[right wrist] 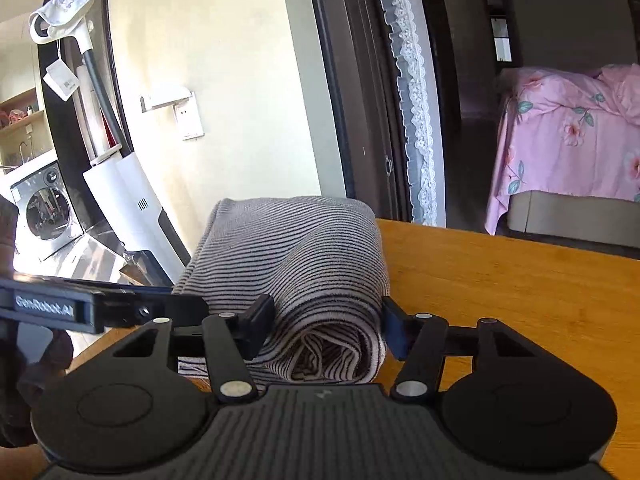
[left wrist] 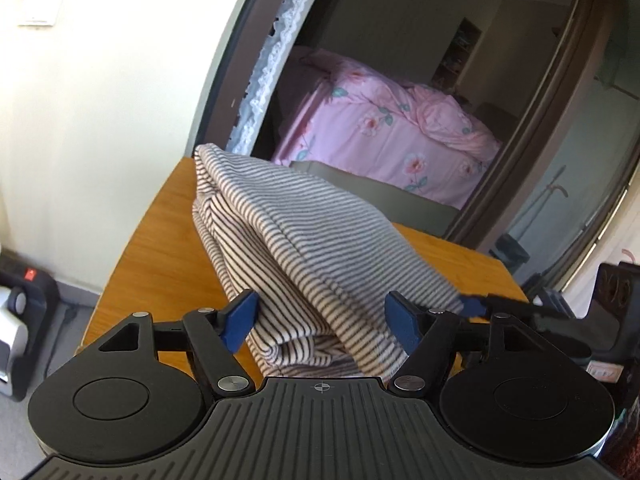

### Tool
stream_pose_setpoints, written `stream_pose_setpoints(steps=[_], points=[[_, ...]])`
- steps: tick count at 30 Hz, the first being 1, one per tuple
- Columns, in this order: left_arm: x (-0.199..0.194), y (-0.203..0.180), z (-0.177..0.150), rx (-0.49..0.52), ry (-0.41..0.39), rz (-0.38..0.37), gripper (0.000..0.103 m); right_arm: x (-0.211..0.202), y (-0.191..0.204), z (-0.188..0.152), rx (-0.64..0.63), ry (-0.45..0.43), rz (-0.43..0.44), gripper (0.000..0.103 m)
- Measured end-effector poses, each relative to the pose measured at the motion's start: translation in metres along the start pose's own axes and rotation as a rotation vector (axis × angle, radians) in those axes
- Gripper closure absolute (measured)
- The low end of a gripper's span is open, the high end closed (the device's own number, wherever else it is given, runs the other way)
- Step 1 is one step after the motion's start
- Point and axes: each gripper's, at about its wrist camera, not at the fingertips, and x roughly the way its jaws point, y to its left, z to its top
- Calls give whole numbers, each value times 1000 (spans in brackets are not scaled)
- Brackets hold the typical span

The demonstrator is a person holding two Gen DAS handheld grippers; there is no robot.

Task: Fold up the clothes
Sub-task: 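Smooth the folded bundle with both grippers and withdraw them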

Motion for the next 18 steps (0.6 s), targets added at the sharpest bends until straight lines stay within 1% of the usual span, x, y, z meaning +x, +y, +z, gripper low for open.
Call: stream_pose_setpoints(steps=[1, 3, 4, 6, 8, 10, 11, 12, 13, 14, 16, 18], points=[[2, 0, -3, 12, 2, 16, 37, -3, 1, 2, -6, -7, 3, 46], [7, 7, -5, 15, 0, 25, 37, 3, 2, -3, -39, 26, -29, 44], [8, 11, -6, 16, -1, 30, 35, 5, 0, -9, -46, 27, -42, 42], [7, 15, -9, -13, -7, 33, 32, 3, -7, -12, 0, 17, -48, 29], [5, 19, -13, -45, -13, 36, 32, 0, -11, -15, 31, 6, -56, 19], [-7, 9, -19, -27, -47, 90, 31, -8, -12, -19, 32, -9, -51, 15], [-14, 2, -23, -21, -67, 120, 30, -11, -11, -21, 33, -9, -54, 10], [-19, -5, -29, -17, -79, 137, 29, -14, -11, -23, 35, -10, -57, 4], [-24, -12, -35, -14, -89, 152, 23, -19, -10, -25, 40, -18, -59, 0], [-29, -19, -41, -10, -99, 167, 20, -23, -10, -28, 47, -22, -66, 0], [-34, -33, -56, -13, -99, 214, 6, -33, -10, -34, 67, -18, -85, 0], [-38, -46, -68, -23, -86, 251, 4, -43, -10, -42, 84, 4, -103, 0]])
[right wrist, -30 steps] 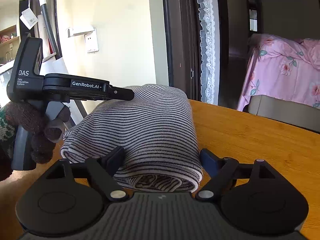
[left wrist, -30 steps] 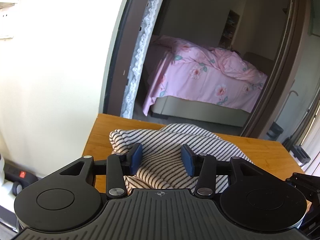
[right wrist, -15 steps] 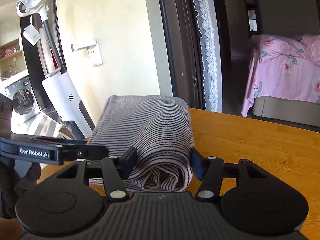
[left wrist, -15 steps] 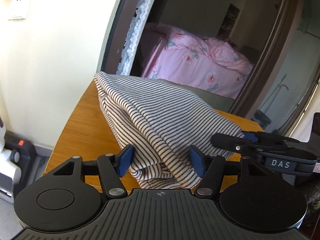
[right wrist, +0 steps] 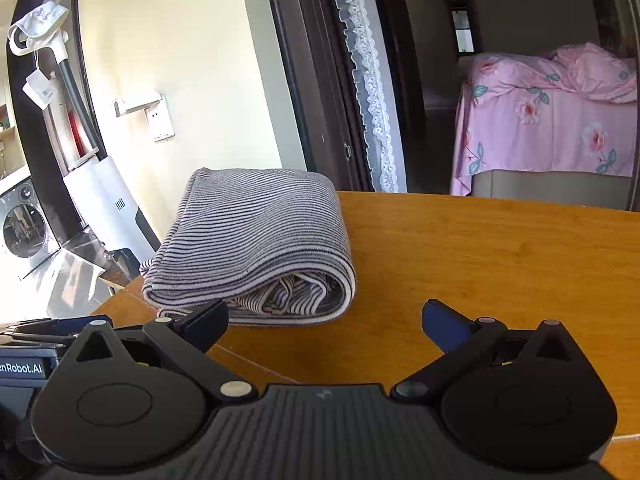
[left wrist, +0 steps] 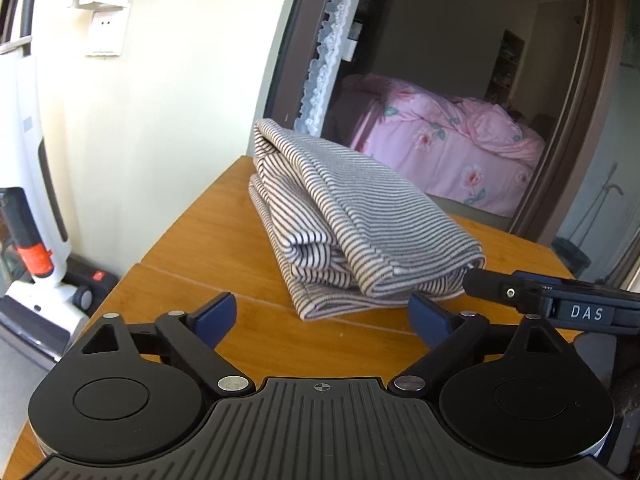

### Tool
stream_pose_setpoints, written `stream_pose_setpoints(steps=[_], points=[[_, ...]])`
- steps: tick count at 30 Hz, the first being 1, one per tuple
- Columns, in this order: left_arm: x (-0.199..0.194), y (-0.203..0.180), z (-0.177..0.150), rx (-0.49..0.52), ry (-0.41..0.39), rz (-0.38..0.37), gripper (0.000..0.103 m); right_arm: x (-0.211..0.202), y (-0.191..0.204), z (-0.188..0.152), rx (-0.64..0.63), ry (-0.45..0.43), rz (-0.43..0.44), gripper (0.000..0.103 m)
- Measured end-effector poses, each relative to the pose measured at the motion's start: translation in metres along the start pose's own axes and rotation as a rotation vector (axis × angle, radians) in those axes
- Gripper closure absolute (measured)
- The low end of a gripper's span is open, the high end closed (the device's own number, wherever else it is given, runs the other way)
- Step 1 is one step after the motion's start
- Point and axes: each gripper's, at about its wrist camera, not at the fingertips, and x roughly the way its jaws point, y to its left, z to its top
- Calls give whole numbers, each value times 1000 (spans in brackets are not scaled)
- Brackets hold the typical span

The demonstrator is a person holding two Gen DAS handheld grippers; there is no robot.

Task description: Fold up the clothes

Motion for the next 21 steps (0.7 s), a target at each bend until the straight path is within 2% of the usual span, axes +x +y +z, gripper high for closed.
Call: stream_pose_setpoints(steps=[1, 4, 7, 9, 14, 17, 21], points=[[-3, -4, -3, -8, 16, 9, 0, -5, 0, -4, 5, 14, -10, 0], [-5, -16, -12, -12, 66, 86, 0, -19, -3, -15, 16, 55, -57, 0], [-4, -27, -18, 32, 96, 162, 0, -33, -7, -24, 44, 80, -121, 0], [-2, -31, -19, 61, 106, 184, 0, -31, -12, -26, 56, 132, -161, 0], [1, -41, -22, 118, 130, 230, 0, -18, 2, -26, -78, 203, -229, 0], [1, -45, -22, 118, 132, 256, 0, -16, 5, -26, -117, 207, -176, 0], [2, -49, -21, 98, 127, 287, 0, -12, 1, -23, -96, 200, -201, 0]])
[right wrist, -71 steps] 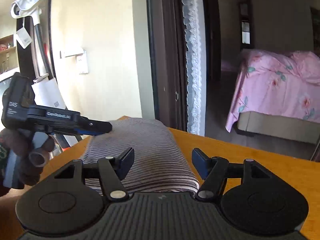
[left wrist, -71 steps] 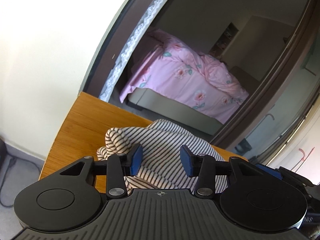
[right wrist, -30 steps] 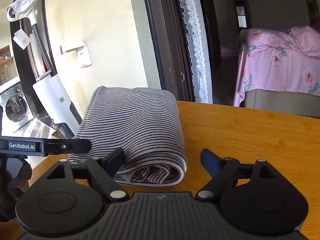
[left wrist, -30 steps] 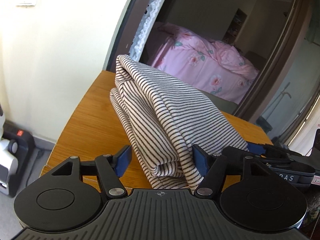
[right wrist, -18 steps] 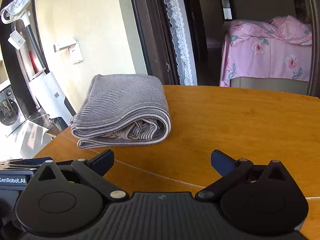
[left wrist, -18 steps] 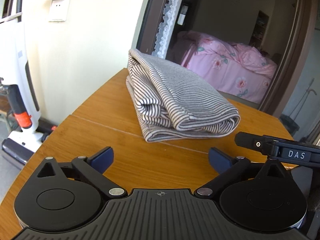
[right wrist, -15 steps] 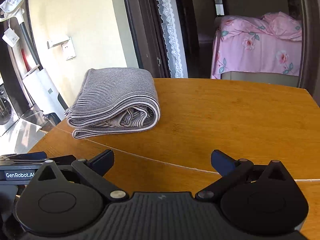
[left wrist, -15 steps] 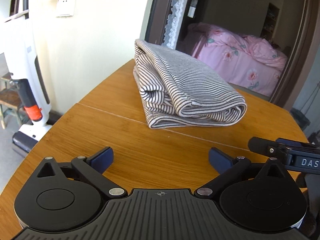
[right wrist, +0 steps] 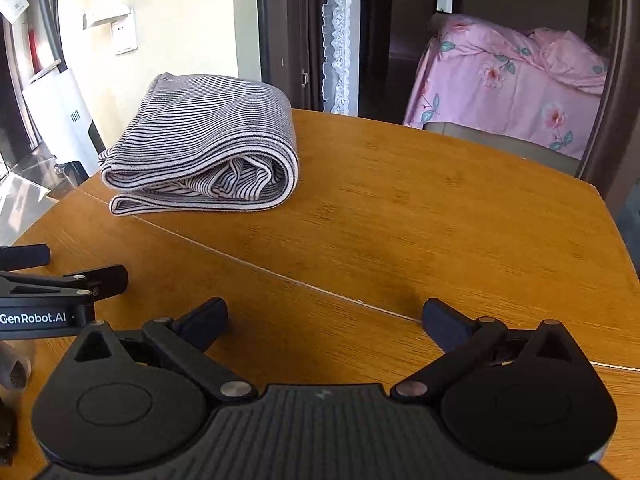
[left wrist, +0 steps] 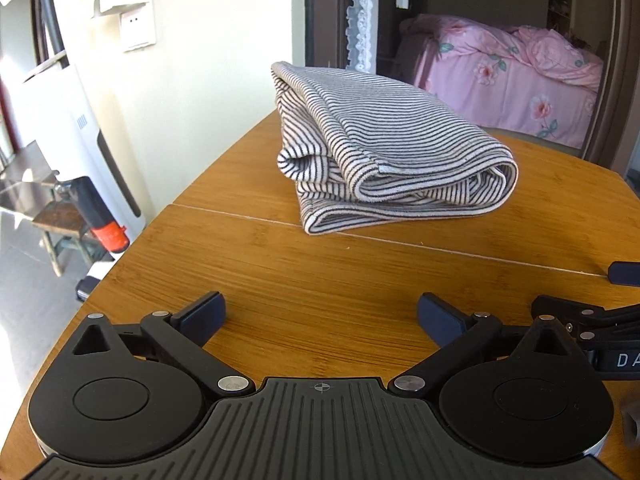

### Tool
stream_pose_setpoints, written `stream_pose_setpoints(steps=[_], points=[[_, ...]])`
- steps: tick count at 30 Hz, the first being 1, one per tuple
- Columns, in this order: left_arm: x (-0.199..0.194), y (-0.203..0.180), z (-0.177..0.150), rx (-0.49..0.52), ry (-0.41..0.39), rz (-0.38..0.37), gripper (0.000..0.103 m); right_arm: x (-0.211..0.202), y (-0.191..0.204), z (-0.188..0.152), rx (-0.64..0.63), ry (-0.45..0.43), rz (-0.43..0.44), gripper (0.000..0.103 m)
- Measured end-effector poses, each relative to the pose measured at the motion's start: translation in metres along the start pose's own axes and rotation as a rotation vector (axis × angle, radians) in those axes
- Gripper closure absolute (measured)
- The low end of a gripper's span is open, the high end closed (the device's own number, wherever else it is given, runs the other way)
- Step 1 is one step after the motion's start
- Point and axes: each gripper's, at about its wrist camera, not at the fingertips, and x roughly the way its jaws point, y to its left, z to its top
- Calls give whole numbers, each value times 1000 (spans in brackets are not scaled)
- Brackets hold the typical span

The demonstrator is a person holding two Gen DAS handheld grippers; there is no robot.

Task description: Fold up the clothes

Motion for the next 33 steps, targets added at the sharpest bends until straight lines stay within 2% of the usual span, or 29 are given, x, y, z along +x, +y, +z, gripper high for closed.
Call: stream_pose_setpoints(steps=[2, 18, 22, 33], points=[[0, -1, 1, -8, -1, 11, 0, 3, -3, 3, 20, -1, -19, 0], [11, -16, 5, -28, -24, 46, 0, 8, -9, 5, 11, -19, -16, 0], [15, -16, 9, -16, -22, 21, 0, 13, -12, 7, 15, -54, -21, 0], [20, -14, 12, -24, -22, 28, 0, 18, -14, 8, 14, -52, -15, 0]])
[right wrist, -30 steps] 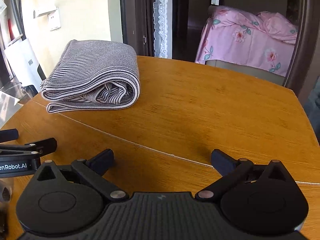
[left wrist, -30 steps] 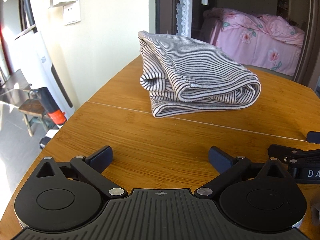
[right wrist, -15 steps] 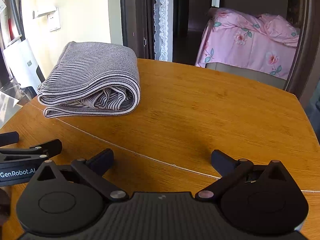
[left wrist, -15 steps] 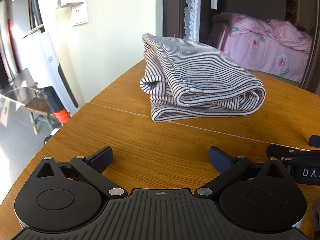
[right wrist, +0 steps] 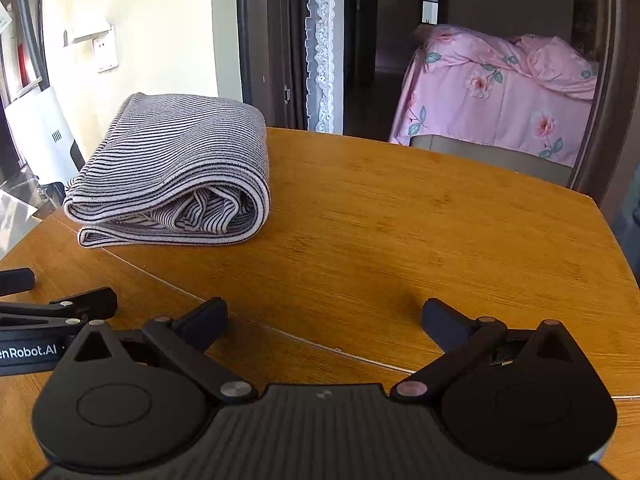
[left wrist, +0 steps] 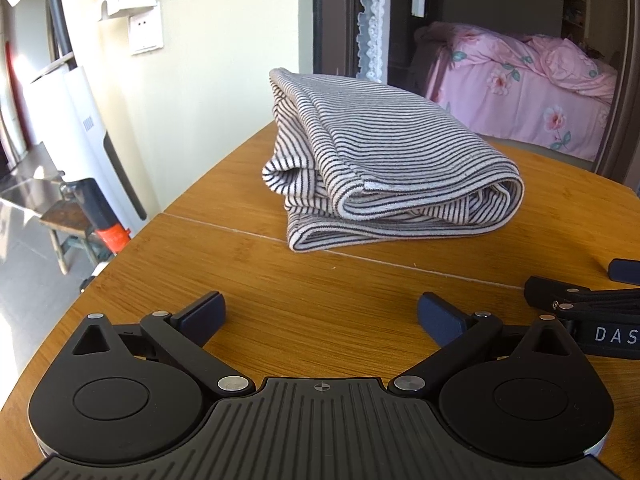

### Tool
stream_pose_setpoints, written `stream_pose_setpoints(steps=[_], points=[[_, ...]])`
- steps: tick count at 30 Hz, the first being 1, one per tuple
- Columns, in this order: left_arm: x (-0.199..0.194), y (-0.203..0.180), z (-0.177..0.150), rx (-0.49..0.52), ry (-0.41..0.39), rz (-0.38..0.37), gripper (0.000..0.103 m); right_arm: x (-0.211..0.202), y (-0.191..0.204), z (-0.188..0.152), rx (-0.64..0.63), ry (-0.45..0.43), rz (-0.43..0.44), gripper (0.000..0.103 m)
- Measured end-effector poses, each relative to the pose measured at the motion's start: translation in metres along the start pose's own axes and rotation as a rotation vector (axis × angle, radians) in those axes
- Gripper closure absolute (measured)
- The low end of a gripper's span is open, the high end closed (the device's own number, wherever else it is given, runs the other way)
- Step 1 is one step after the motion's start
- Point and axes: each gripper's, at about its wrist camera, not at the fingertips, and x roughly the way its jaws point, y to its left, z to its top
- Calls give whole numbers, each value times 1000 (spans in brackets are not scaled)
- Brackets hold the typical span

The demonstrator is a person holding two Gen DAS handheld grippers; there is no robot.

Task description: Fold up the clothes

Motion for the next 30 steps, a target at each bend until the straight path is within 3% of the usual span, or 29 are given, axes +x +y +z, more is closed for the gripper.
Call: stream_pose_setpoints(steps=[30], points=[[-2, -2, -2, -1, -1, 2, 0, -1, 1, 1, 0, 1, 0, 0]])
